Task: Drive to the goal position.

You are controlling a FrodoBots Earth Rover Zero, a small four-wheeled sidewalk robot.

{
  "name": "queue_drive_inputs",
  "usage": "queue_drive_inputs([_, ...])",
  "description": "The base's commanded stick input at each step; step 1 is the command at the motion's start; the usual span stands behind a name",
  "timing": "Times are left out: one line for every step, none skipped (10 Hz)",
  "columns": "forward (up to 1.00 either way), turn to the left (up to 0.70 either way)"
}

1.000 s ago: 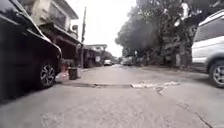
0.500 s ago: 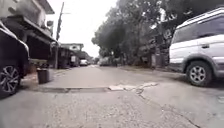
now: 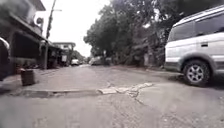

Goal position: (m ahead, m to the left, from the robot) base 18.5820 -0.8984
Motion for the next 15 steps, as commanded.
queue_drive_inputs([0.85, 0.27])
queue_drive_inputs([0.85, 0.27])
queue_drive_inputs([0.85, 0.27])
queue_drive_inputs([0.85, 0.27])
queue_drive_inputs([0.85, 0.27])
queue_drive_inputs([0.85, 0.27])
queue_drive_inputs([0.85, 0.27])
queue_drive_inputs([0.85, 0.24])
queue_drive_inputs([0.85, 0.06])
queue_drive_inputs([0.85, 0.0])
queue_drive_inputs([0.85, 0.0])
queue_drive_inputs([0.85, 0.0])
queue_drive_inputs([0.85, 0.0])
queue_drive_inputs([0.85, 0.0])
queue_drive_inputs([0.85, -0.01])
